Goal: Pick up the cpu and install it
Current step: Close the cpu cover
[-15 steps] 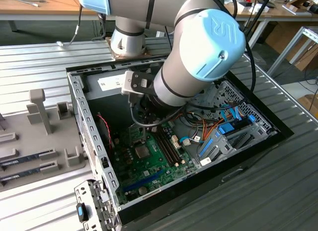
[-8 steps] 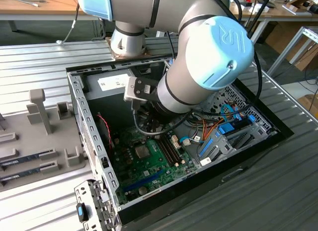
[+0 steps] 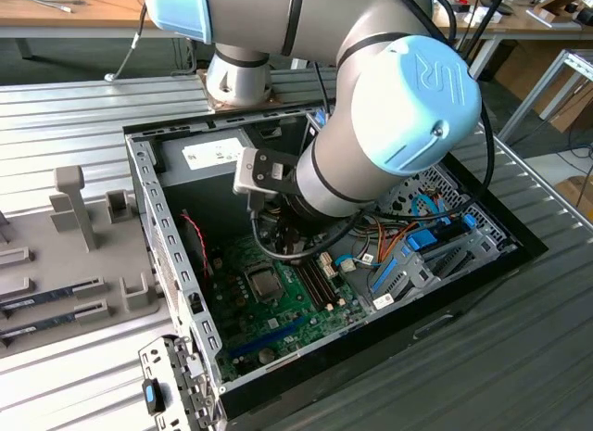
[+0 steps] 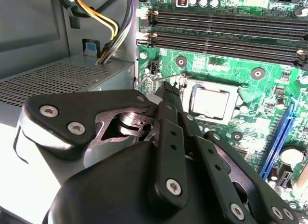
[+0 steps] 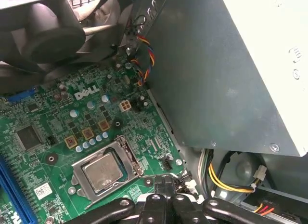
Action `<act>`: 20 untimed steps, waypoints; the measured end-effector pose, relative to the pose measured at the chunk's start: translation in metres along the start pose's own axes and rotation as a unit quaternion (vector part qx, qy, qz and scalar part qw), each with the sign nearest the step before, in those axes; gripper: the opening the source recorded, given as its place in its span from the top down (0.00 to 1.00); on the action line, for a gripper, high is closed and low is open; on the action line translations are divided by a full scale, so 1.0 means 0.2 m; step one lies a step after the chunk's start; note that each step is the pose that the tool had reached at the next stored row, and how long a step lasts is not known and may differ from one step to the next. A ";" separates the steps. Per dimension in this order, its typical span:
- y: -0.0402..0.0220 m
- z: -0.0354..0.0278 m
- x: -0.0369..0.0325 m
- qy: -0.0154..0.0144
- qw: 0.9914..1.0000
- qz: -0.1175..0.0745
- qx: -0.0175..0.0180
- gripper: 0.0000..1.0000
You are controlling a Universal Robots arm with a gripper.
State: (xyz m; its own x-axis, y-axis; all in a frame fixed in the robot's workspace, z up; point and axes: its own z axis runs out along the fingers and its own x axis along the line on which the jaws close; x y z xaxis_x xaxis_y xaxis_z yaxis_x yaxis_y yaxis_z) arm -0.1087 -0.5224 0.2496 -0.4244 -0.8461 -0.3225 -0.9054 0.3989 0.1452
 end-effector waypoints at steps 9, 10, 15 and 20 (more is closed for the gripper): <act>-0.054 0.041 -0.086 0.001 1.000 0.002 -0.004 0.89; -0.045 0.051 -0.106 0.001 1.000 0.002 -0.004 0.89; -0.014 0.117 -0.230 0.002 1.000 0.002 -0.004 0.89; 0.023 0.140 -0.229 0.008 1.000 0.001 -0.001 0.89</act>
State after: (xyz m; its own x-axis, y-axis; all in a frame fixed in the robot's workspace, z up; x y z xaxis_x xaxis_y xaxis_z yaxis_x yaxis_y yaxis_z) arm -0.0931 -0.4719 0.2388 -0.4270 -0.8505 -0.3072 -0.9043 0.4004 0.1482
